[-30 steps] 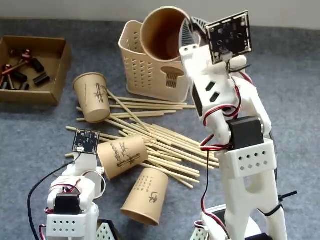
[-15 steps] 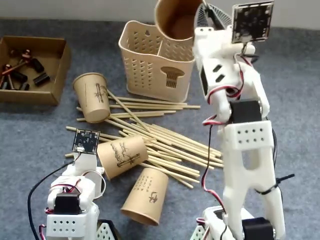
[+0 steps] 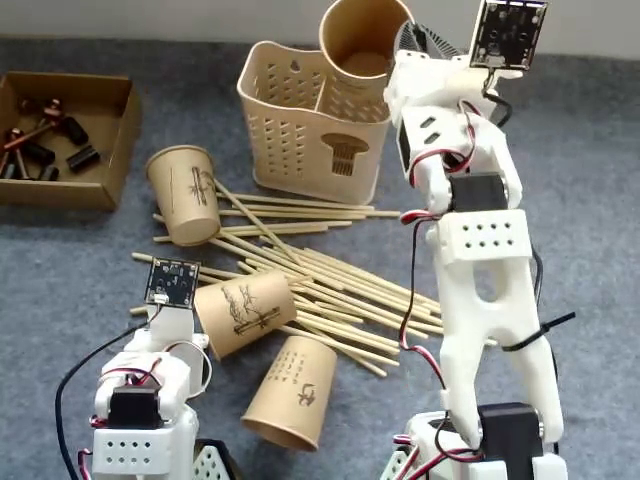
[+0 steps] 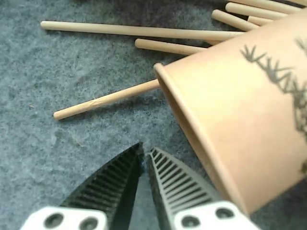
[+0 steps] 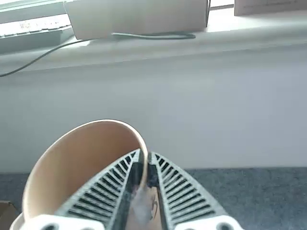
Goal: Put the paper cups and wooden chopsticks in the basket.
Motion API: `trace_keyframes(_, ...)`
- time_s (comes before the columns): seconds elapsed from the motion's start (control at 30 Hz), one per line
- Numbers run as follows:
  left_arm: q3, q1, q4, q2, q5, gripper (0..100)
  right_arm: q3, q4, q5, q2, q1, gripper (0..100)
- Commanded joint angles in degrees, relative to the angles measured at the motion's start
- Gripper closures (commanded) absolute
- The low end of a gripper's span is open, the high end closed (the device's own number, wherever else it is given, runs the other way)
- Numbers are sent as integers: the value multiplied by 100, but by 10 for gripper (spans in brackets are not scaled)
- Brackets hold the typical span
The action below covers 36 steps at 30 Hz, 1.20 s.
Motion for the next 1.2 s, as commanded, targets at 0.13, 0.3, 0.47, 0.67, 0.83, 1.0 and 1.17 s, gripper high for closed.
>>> trace_keyframes(0.13,119,84,18,-31,-9,993,-207,4,-97,171,40,993)
trace_keyframes(0.3,119,84,18,-31,-9,993,-207,585,-97,180,40,993)
trace_keyframes(0.47,119,84,18,-31,-9,993,-207,954,-105,189,31,993)
trace_keyframes(0.67,119,84,18,-31,-9,993,-198,1218,-79,198,-13,993)
trace_keyframes(0.83,119,84,18,-31,-9,993,-198,1218,-70,673,-22,993)
trace_keyframes(1.0,119,84,18,-31,-9,993,-207,1218,-62,1279,-22,961)
trace_keyframes(1.17,119,84,18,-31,-9,993,-180,1226,-62,998,-31,725)
